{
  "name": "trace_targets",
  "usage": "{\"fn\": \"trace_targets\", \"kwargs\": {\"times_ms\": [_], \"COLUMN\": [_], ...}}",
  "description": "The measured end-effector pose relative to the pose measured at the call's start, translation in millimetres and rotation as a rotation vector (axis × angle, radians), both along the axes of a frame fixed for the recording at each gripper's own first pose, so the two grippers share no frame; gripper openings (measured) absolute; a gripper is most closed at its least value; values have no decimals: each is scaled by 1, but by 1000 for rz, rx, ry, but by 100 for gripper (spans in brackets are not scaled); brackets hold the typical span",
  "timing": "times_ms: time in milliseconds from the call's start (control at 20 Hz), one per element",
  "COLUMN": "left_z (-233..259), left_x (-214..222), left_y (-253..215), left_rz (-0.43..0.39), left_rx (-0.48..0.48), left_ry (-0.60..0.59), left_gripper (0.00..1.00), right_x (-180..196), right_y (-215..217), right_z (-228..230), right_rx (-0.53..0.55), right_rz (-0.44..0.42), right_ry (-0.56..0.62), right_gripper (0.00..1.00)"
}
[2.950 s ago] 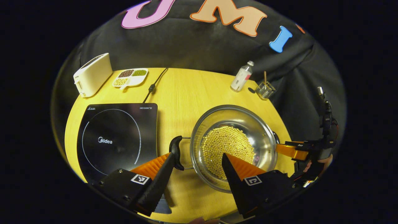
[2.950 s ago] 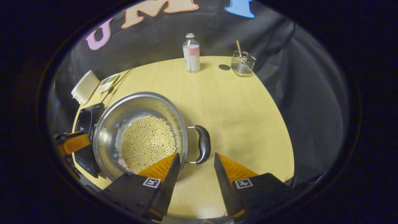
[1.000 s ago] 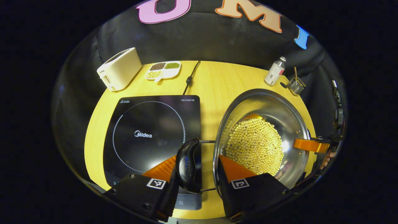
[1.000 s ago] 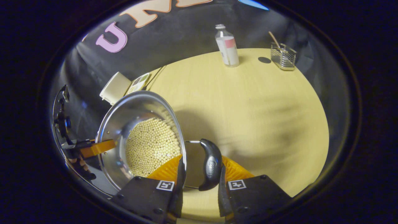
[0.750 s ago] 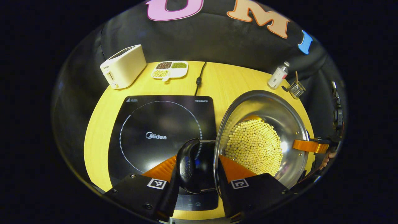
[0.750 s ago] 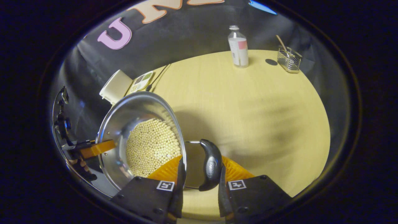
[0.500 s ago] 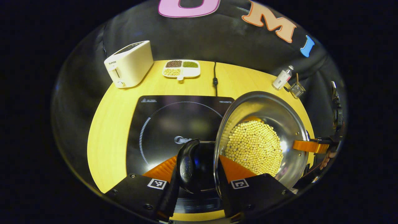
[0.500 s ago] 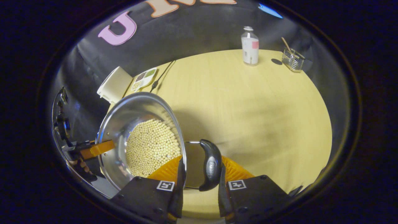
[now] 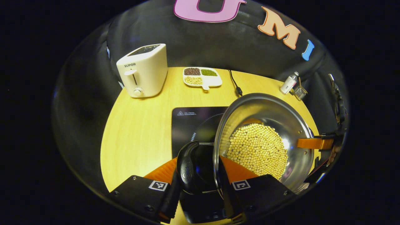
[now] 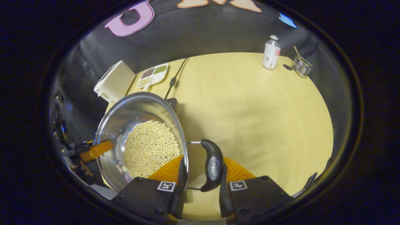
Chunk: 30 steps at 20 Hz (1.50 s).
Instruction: First push the handle of the pot to place it horizontally, then grasp the pot with both hands and set it on the induction cooktop.
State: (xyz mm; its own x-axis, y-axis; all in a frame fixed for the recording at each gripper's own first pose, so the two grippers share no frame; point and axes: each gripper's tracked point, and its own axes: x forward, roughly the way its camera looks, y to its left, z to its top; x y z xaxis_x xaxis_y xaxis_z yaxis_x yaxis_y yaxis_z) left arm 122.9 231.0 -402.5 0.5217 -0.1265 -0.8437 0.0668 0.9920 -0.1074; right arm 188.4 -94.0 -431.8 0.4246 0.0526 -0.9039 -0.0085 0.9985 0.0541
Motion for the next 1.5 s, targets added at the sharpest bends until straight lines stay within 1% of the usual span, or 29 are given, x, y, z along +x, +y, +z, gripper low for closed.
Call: {"fn": "trace_targets", "kwargs": {"times_ms": [50,100,150,200,300,450,650,700,800,900,1000,1100,1250,1300,1500], "left_z": [0,1,1,1,0,0,-1,0,0,4,8,18,34,41,64], "left_x": [2,5,7,10,14,21,22,22,14,14,13,12,8,8,-1], "left_y": [7,14,22,28,36,42,44,43,46,49,49,53,59,56,39], "left_rz": [2,11,13,14,20,12,13,22,48,71,71,78,90,90,88], "left_rx": [0,1,9,19,28,42,46,41,61,88,101,124,171,174,173], "left_ry": [-10,-22,-30,-31,-38,-55,-63,-66,-45,-56,-71,-98,-133,-152,-210], "left_gripper": [60,60,60,60,61,61,64,67,69,75,78,80,84,87,88], "right_x": [4,3,4,4,6,7,8,6,8,7,5,4,4,2,-2], "right_y": [0,0,0,-1,-3,-2,-6,-5,-8,-9,-10,-14,-16,-21,-40], "right_z": [0,-3,-2,1,3,7,10,11,10,15,16,22,37,43,73], "right_rx": [-4,-6,-2,0,-8,-3,-5,-5,-6,-1,-6,-6,30,40,59], "right_rz": [4,11,12,14,21,8,8,8,-5,-29,-29,-24,-29,-36,-58], "right_ry": [-8,-10,-11,-8,-18,-26,-42,-46,-54,-62,-66,-90,-132,-152,-229], "right_gripper": [43,48,48,43,43,43,43,45,52,62,63,68,97,96,94]}}
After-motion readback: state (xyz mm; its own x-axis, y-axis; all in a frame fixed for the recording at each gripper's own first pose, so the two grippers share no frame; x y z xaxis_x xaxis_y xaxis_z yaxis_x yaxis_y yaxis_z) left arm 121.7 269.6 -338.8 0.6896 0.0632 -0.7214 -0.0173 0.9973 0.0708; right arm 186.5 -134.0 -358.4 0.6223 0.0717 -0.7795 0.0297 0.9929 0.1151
